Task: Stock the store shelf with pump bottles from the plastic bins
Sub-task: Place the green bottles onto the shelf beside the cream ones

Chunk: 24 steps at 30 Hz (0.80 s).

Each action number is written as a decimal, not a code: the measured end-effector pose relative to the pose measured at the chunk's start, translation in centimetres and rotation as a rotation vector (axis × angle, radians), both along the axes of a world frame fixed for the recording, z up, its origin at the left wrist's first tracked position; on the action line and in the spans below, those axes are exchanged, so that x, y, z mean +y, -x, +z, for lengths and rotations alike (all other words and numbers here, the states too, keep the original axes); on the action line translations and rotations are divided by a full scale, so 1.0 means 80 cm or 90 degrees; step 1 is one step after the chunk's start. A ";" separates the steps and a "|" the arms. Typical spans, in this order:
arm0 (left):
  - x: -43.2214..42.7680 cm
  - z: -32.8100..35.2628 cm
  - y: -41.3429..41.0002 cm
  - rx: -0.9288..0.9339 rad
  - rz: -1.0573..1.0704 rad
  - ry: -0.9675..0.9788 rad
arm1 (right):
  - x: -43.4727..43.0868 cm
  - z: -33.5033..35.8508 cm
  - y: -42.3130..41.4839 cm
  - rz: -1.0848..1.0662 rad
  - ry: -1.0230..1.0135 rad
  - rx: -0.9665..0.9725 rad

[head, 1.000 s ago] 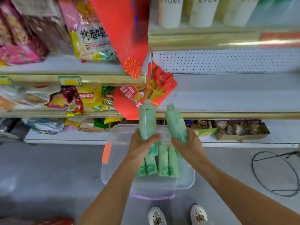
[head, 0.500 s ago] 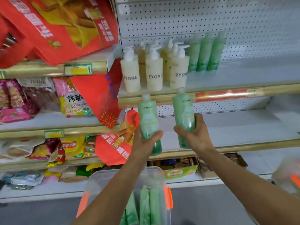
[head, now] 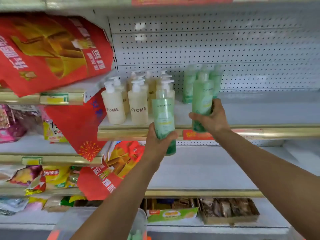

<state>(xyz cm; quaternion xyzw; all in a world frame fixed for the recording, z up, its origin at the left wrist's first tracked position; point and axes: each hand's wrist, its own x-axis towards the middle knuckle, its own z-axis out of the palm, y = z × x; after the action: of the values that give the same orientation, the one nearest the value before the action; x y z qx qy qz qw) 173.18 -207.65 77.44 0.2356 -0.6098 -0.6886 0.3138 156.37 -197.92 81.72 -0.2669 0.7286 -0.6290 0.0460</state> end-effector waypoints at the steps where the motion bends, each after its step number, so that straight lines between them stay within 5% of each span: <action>1: 0.004 0.001 0.010 0.001 0.002 -0.002 | -0.005 0.001 0.014 0.004 -0.013 -0.002; 24: -0.001 0.013 0.083 0.027 0.055 0.030 | -0.071 -0.017 0.134 0.089 -0.287 0.153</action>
<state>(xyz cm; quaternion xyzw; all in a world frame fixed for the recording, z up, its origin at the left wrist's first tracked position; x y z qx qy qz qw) 166.56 -207.69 78.51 0.2395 -0.6080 -0.6649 0.3617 145.65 -203.59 80.39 -0.3725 0.8303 -0.4100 0.0608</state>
